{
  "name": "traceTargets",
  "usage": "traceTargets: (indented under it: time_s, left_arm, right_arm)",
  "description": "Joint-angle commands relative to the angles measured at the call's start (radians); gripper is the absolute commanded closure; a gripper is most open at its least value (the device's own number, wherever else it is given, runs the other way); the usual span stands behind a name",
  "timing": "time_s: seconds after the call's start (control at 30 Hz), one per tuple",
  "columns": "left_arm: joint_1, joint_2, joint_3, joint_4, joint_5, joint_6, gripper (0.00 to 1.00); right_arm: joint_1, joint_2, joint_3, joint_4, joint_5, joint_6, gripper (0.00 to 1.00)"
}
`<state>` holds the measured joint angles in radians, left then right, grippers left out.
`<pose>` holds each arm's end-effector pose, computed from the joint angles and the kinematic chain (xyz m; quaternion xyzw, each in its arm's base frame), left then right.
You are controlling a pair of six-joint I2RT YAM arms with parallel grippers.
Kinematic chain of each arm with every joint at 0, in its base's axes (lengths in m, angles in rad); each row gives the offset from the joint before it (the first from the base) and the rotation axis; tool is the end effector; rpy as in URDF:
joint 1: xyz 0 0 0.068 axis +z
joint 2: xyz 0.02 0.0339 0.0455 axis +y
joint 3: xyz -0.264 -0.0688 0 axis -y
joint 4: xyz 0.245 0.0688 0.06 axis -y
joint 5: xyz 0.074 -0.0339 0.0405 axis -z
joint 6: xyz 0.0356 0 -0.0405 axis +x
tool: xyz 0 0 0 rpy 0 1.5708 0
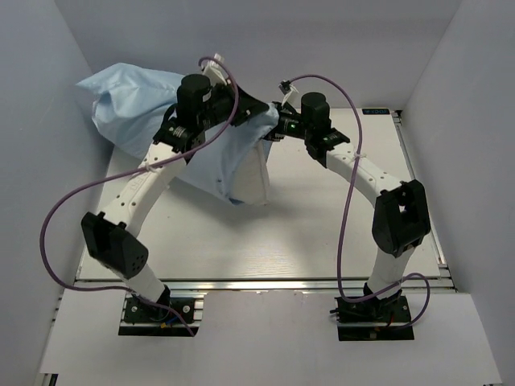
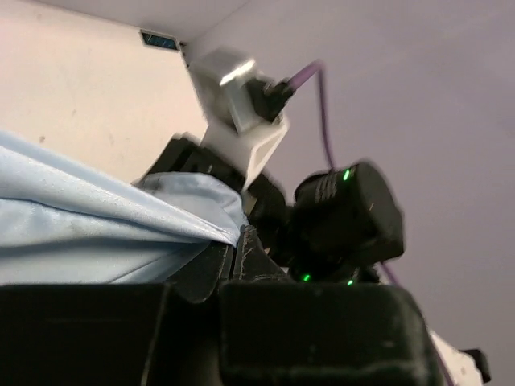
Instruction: Put the pillow into the pillowcase
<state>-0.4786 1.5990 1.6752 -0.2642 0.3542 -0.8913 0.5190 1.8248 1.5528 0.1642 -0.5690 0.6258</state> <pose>0.3251 -0.1826 0.4358 -0.0454 0.7652 -0.5022 0.4002 0.3741 0.2358 0.3498 -0.1491 0.7233 0.5228 0.4258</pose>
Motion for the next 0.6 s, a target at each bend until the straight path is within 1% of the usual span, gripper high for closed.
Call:
traceTargets:
  time_s: [0.0,0.03,0.1,0.13,0.17,0.2,0.23,0.27,0.3,0.33,0.37,0.4,0.43,0.47,0.5,0.53,0.57]
  left_arm:
    - [-0.038,0.039,0.159,0.129,0.149,-0.041,1.00]
    - [-0.040,0.053,0.197,0.138,0.150,-0.050,1.00]
    - [-0.043,0.081,0.215,0.148,0.143,-0.060,1.00]
    - [-0.043,0.087,0.196,0.143,0.135,-0.060,1.00]
    - [-0.043,0.088,0.169,0.140,0.126,-0.067,1.00]
    - [-0.043,0.088,0.131,0.163,0.120,-0.077,1.00]
    - [-0.043,0.087,0.082,0.193,0.117,-0.093,1.00]
    - [-0.043,0.084,-0.028,0.225,0.115,-0.133,1.00]
    - [-0.043,0.081,-0.081,0.288,0.109,-0.147,1.00]
    - [-0.043,0.082,-0.130,0.319,0.103,-0.162,1.00]
    - [-0.043,0.082,-0.211,0.353,0.094,-0.184,1.00]
    - [-0.043,0.085,-0.241,0.364,0.082,-0.190,1.00]
    - [-0.041,0.094,-0.265,0.379,0.074,-0.195,1.00]
    - [-0.041,0.101,-0.290,0.399,0.062,-0.199,1.00]
    - [-0.041,0.108,-0.290,0.401,0.058,-0.202,1.00]
    - [-0.041,0.130,-0.284,0.404,0.057,-0.202,1.00]
    - [-0.041,0.142,-0.270,0.393,0.052,-0.195,0.97]
  right_arm:
    - [0.033,-0.019,-0.032,0.233,-0.092,0.334,1.00]
    - [0.026,-0.030,-0.071,0.238,-0.091,0.375,1.00]
    - [0.010,-0.041,-0.108,0.216,-0.083,0.367,1.00]
    - [-0.010,-0.050,-0.132,0.198,-0.063,0.295,1.00]
    - [-0.022,-0.053,-0.132,0.093,-0.045,0.237,1.00]
    - [-0.036,-0.056,-0.134,0.048,-0.023,0.180,1.00]
    - [-0.060,-0.059,-0.141,0.013,-0.003,0.117,1.00]
    - [-0.072,-0.064,-0.143,-0.038,0.013,-0.022,0.97]
    - [-0.085,-0.068,-0.142,-0.148,0.027,-0.088,0.82]
    - [-0.118,-0.084,-0.148,-0.187,0.032,-0.148,0.73]
    - [-0.138,-0.093,-0.172,-0.224,0.020,-0.261,0.65]
    - [-0.158,-0.107,-0.184,-0.288,0.003,-0.323,0.51]
    - [-0.204,-0.131,-0.198,-0.323,-0.064,-0.392,0.44]
    - [-0.230,-0.142,-0.220,-0.365,-0.109,-0.529,0.33]
    - [-0.253,-0.154,-0.232,-0.452,-0.147,-0.596,0.29]
    - [-0.301,-0.171,-0.240,-0.512,-0.228,-0.673,0.28]
    - [-0.324,-0.179,-0.247,-0.573,-0.261,-0.749,0.25]
